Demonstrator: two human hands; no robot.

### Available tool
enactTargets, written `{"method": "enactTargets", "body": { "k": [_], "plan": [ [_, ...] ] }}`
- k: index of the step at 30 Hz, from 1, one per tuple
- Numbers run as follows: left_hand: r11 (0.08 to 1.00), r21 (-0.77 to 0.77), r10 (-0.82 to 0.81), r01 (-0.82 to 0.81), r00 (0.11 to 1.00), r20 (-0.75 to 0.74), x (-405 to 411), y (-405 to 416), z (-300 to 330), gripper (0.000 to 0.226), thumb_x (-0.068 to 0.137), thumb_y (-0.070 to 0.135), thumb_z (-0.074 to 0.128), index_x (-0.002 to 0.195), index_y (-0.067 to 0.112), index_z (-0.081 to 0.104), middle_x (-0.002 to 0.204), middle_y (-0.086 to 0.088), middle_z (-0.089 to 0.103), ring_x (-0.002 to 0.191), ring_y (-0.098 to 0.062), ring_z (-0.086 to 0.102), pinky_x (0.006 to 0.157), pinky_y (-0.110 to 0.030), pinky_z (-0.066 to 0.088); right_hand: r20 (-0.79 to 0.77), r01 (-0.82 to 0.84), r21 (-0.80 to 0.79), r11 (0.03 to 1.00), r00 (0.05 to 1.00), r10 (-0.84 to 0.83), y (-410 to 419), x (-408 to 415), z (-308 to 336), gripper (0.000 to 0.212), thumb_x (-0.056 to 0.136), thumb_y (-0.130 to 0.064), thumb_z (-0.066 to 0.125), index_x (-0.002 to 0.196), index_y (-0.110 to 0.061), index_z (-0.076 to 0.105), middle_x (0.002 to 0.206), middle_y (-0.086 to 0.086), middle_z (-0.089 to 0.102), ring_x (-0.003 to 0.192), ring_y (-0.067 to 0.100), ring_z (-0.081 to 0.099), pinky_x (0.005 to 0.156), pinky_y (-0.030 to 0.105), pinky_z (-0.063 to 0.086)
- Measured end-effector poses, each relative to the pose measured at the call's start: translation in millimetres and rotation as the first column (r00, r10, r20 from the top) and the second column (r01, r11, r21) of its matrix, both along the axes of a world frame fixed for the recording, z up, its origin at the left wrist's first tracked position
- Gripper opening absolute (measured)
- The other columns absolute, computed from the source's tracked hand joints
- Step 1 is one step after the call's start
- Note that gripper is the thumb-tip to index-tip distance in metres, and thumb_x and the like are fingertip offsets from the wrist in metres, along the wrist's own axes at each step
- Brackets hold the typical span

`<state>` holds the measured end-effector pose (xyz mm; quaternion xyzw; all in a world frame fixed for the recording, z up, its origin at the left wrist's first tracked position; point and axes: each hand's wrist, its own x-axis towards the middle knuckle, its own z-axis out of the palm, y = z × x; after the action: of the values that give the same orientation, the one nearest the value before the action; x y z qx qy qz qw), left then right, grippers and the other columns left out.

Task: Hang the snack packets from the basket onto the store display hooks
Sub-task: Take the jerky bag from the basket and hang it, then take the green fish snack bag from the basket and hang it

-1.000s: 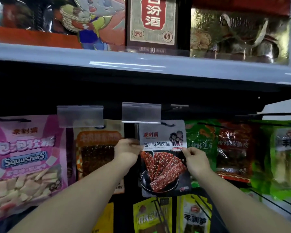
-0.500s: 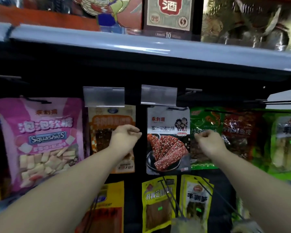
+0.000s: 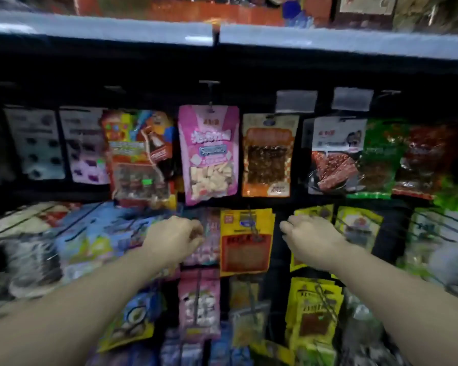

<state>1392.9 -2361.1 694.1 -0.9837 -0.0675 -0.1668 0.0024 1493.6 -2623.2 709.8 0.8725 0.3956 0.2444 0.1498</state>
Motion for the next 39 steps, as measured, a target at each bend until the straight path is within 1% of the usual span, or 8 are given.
{"method": "enactTargets", "body": {
  "k": [1,5,10,13,16,26,34,39],
  "plan": [
    [1.000,0.017,0.019,-0.018,0.998,-0.052,-20.3,15.3,-20.1,0.026,0.092,0.048,0.047,0.107,0.032,0.062,0.108,0.004,0.069,0.098,-0.022,0.065,0.072,-0.035,0.056,0.015,-0.056,-0.019,0.998,0.998,0.056,17.6,-18.0,-20.1,0.032,0.058,-0.026,0.086,0.079,-0.014,0.064,0.071,0.004,0.062,0.066,0.026,0.063,0.049,0.031,0.047],
    [0.997,-0.025,0.067,-0.074,0.977,-0.200,-94.6,58.2,-98.9,0.026,0.091,0.046,0.050,0.106,0.030,0.064,0.107,-0.001,0.070,0.101,-0.026,0.065,0.077,-0.034,0.054,-0.210,-0.071,-0.166,0.984,0.977,0.035,76.2,-85.3,-100.0,0.029,0.093,-0.020,0.049,0.121,-0.011,0.051,0.117,0.009,0.057,0.111,0.029,0.054,0.086,0.037,0.043],
    [0.969,-0.117,0.162,-0.219,0.915,-0.371,-162.3,74.7,-206.7,0.022,0.091,0.038,0.050,0.105,0.027,0.064,0.110,-0.004,0.067,0.103,-0.029,0.063,0.072,-0.033,0.046,-0.384,-0.230,-0.249,0.941,0.915,0.122,123.7,-134.0,-217.6,0.039,0.039,-0.024,0.089,0.068,-0.014,0.064,0.061,0.002,0.060,0.054,0.022,0.062,0.038,0.025,0.037],
    [0.934,-0.175,0.183,-0.312,0.836,-0.516,-192.9,77.5,-281.0,0.017,0.093,0.032,0.046,0.089,0.022,0.059,0.092,-0.007,0.061,0.090,-0.032,0.062,0.066,-0.032,0.043,-0.557,-0.282,-0.329,0.901,0.829,0.056,136.8,-152.6,-290.8,0.025,0.092,-0.023,0.053,0.111,-0.008,0.057,0.107,0.012,0.061,0.100,0.031,0.060,0.071,0.036,0.045],
    [0.856,-0.240,0.231,-0.458,0.754,-0.615,-216.8,76.9,-358.5,0.020,0.093,0.038,0.048,0.095,0.026,0.064,0.092,-0.001,0.062,0.091,-0.029,0.062,0.070,-0.030,0.045,-0.657,-0.311,-0.309,0.899,0.753,0.035,143.0,-158.3,-372.4,0.032,0.101,-0.026,0.034,0.126,-0.010,0.047,0.125,0.012,0.052,0.115,0.031,0.051,0.087,0.042,0.044],
    [0.407,-0.414,0.227,-0.814,0.529,-0.818,-264.2,15.8,-655.0,0.016,0.088,0.030,0.059,0.090,0.021,0.073,0.089,-0.001,0.068,0.086,-0.021,0.064,0.069,-0.028,0.050,-0.787,-0.503,-0.489,0.712,0.606,-0.112,129.7,-155.4,-657.0,0.031,0.097,-0.021,0.041,0.125,-0.011,0.048,0.126,0.010,0.053,0.119,0.029,0.048,0.089,0.037,0.044],
    [0.143,-0.431,0.188,-0.891,0.452,-0.872,-229.5,-27.0,-849.1,0.017,0.092,0.018,0.057,0.076,0.018,0.062,0.071,0.003,0.058,0.056,-0.006,0.050,0.040,-0.013,0.036,-0.804,-0.590,-0.547,0.593,0.569,-0.176,139.9,-140.7,-865.8,0.033,0.092,-0.012,0.043,0.123,-0.014,0.052,0.122,0.008,0.054,0.113,0.029,0.051,0.077,0.036,0.040],
    [-0.332,-0.214,0.116,-0.919,0.186,-0.976,-206.1,-33.4,-930.5,0.024,0.089,0.012,0.061,0.071,0.012,0.045,0.074,-0.004,0.050,0.079,-0.020,0.060,0.078,-0.031,0.057,-0.835,-0.606,-0.520,0.602,0.510,-0.208,159.3,-146.8,-958.8,0.037,0.092,-0.008,0.040,0.129,-0.009,0.047,0.126,0.012,0.049,0.118,0.032,0.047,0.082,0.040,0.044]
  ]
}}
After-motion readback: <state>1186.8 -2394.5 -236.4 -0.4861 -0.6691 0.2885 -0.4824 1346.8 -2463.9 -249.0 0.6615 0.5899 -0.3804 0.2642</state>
